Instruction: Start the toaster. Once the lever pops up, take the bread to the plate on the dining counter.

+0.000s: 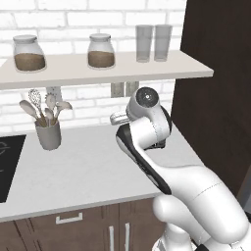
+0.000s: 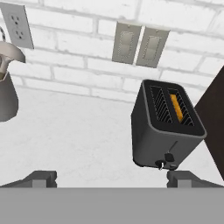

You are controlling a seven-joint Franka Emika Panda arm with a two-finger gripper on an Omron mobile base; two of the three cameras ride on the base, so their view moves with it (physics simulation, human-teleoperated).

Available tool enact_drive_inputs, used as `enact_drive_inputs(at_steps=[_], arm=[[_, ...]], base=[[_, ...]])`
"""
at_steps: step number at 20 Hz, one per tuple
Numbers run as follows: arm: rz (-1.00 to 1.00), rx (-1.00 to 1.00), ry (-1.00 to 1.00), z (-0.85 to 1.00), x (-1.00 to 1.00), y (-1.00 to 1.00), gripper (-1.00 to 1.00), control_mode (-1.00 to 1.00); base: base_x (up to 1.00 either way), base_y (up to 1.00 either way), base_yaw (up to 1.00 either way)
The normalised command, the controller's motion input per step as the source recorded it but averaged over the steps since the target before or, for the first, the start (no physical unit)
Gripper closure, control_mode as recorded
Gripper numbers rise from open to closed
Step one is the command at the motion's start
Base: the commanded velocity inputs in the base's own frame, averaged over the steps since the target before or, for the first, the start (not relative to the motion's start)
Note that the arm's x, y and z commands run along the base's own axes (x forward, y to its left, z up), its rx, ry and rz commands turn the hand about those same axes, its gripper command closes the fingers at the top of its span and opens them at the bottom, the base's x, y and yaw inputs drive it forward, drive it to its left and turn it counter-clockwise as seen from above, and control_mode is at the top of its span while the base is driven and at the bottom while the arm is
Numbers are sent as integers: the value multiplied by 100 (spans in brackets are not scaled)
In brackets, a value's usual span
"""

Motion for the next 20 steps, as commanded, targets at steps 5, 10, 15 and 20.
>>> enact_drive_inputs(at_steps=[5, 10, 15, 20], arm=[[0, 0, 0, 0, 0, 0, -100, -100], [0, 0, 0, 0, 0, 0, -100, -100], [0, 0, 0, 0, 0, 0, -100, -100], [0, 0, 0, 0, 0, 0, -100, -100]], base=[[0, 0, 0], [0, 0, 0], [0, 0, 0], [0, 0, 0]])
